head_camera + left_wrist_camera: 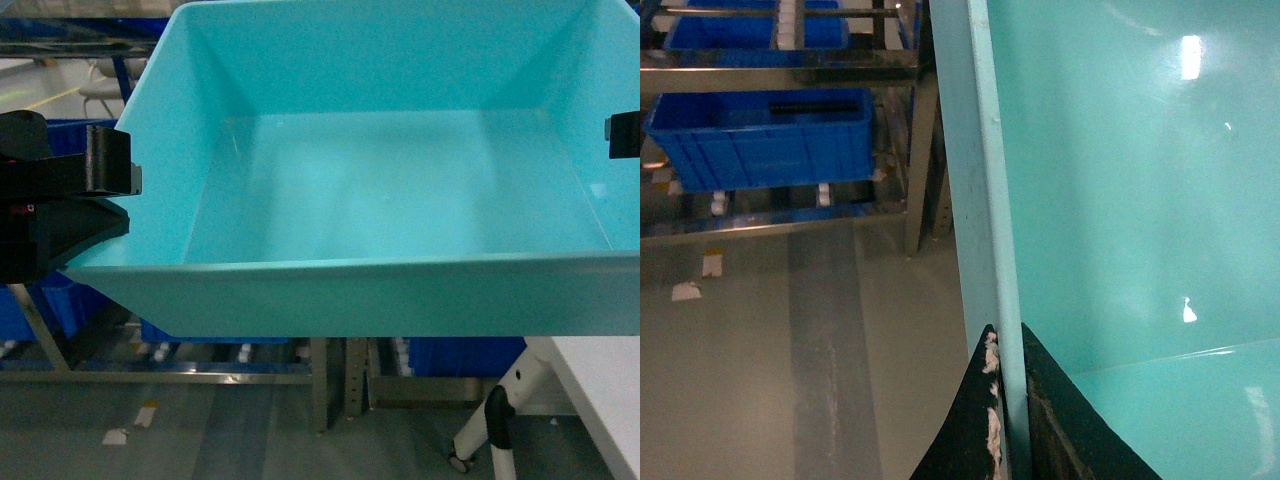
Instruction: Organize blue bins on left shelf correctly
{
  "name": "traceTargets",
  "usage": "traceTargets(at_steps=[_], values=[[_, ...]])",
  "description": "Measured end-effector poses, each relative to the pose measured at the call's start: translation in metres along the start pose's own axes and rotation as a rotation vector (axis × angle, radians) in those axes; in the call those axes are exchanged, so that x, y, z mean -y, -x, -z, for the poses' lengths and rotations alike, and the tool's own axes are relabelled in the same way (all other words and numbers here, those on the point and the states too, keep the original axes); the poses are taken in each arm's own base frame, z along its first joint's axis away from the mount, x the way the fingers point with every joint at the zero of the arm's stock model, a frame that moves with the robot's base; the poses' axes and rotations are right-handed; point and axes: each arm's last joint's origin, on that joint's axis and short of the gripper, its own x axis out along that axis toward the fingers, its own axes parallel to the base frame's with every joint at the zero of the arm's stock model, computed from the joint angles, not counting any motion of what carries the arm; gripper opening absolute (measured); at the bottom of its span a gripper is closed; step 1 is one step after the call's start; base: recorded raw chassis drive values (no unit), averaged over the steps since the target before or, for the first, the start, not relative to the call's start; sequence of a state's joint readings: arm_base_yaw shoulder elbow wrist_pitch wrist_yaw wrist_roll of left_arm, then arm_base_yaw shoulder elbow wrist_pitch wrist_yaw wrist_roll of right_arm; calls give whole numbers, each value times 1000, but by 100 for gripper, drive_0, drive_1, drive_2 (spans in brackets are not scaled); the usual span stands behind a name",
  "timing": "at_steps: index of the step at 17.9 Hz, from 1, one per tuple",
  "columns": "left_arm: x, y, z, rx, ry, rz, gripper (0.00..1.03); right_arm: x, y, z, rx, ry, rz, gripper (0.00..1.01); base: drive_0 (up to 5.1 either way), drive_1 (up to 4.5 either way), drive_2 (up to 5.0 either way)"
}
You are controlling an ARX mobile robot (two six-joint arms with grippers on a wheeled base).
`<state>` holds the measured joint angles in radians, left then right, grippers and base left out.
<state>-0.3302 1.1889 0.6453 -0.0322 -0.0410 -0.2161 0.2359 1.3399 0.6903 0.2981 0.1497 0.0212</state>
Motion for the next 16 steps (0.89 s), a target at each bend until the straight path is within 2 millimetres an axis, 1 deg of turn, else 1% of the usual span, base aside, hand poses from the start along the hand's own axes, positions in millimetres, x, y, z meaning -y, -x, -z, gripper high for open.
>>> traceTargets(at_steps=[10,14,16], values=[[0,0,0,0,0,0,2,0,0,0,0,1,0,2,-453,405,48],[0,0,0,0,0,0,2,0,0,0,2,0,0,2,-361,483,-81],[0,0,1,-6,-1,-2,2,0,0,1,-8,2,-1,2,-131,434,-325]])
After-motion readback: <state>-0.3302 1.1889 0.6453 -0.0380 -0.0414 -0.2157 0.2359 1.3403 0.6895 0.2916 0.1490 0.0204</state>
